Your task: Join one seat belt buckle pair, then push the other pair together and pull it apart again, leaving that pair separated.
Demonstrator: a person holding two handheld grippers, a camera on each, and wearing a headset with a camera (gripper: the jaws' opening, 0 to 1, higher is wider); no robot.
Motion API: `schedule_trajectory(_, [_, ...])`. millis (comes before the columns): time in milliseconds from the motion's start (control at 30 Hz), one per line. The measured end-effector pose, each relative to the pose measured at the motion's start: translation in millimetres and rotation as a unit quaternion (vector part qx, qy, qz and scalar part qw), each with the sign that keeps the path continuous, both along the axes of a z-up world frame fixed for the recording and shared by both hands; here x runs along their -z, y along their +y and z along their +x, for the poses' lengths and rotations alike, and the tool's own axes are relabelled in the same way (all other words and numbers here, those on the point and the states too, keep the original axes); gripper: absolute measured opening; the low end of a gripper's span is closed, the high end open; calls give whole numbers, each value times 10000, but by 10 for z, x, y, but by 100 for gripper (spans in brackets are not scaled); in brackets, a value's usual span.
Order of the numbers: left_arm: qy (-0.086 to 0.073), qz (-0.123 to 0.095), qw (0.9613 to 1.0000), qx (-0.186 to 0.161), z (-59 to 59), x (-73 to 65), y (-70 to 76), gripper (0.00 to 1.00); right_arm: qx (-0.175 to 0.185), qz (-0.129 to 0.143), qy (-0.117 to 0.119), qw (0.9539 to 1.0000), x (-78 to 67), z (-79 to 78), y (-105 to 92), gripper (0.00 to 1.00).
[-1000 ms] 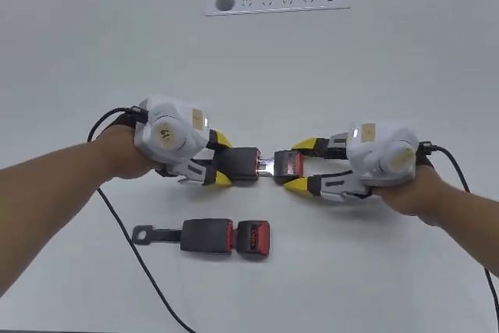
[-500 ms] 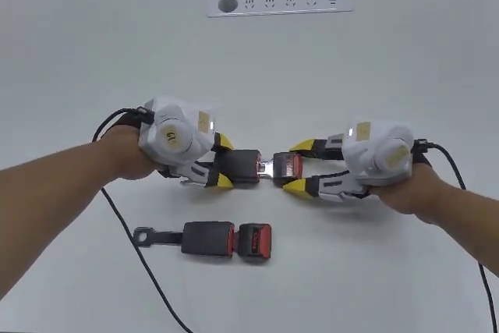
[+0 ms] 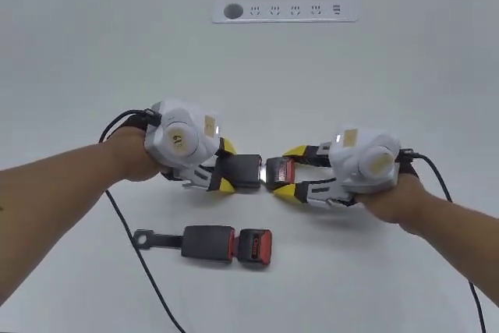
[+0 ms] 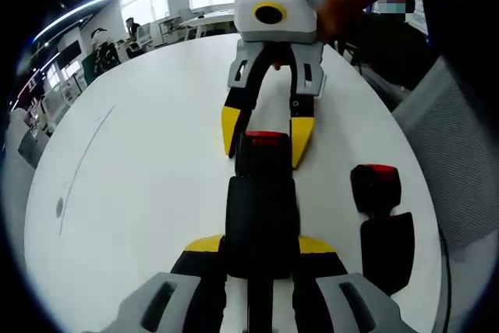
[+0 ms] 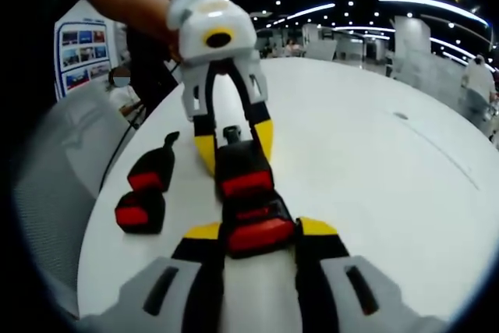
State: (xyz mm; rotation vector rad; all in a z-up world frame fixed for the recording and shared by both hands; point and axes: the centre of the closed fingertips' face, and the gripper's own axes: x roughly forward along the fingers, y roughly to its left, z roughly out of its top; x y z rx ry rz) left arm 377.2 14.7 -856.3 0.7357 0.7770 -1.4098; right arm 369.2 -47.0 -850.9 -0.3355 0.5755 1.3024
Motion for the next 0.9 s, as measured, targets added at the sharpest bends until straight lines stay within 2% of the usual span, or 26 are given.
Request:
schedule_trajectory(467, [13, 0, 10000, -41, -12, -7, -16, 33, 131, -314, -9, 9994, 27, 54, 6, 35])
schedule_trajectory(900, [24, -36, 9999, -91, -58, -74, -60, 33, 233, -440, -14, 9988, 36, 81, 16, 36])
